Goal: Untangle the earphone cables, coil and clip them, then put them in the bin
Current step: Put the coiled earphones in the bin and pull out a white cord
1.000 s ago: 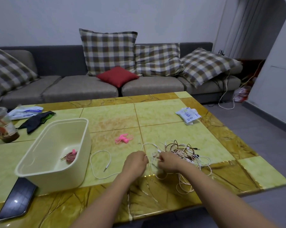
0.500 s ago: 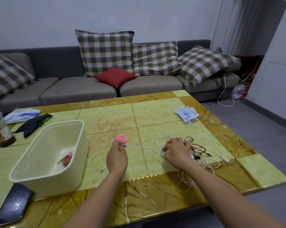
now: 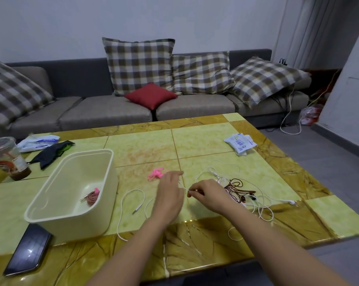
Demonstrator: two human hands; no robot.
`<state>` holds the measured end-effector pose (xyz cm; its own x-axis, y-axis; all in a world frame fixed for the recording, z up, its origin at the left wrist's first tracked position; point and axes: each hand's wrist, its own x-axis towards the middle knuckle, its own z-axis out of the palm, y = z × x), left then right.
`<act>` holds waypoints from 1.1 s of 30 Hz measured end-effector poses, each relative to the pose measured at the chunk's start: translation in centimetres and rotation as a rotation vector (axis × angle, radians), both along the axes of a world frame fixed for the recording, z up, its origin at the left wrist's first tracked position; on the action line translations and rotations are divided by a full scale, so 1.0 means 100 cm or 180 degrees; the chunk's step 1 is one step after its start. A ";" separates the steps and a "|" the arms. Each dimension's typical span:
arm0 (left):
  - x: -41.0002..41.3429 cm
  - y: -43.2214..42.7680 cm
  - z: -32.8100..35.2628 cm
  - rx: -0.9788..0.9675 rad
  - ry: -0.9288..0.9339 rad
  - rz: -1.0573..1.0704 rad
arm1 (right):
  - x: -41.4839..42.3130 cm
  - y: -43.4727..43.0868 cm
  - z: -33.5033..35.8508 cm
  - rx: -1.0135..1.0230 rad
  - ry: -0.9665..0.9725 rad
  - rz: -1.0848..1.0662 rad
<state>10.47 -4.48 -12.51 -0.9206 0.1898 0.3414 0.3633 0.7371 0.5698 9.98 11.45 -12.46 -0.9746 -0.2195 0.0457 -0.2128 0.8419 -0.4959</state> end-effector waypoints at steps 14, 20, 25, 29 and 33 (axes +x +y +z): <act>-0.008 0.004 0.005 0.0322 -0.0107 0.0269 | 0.001 0.031 0.005 -0.0261 0.0569 -0.1008; -0.015 -0.014 -0.007 0.0217 -0.0413 0.1223 | -0.005 0.026 -0.008 0.0423 0.0264 -0.0694; -0.010 -0.025 -0.015 -0.0939 -0.1089 0.1200 | -0.006 0.024 -0.019 0.0090 0.0379 -0.0537; -0.003 0.002 -0.004 -0.0809 -0.0212 0.0464 | -0.008 0.016 -0.016 0.0178 0.0471 -0.0394; 0.002 0.026 -0.007 -0.1247 0.0530 0.0043 | -0.002 0.016 -0.017 0.0220 0.0543 -0.0215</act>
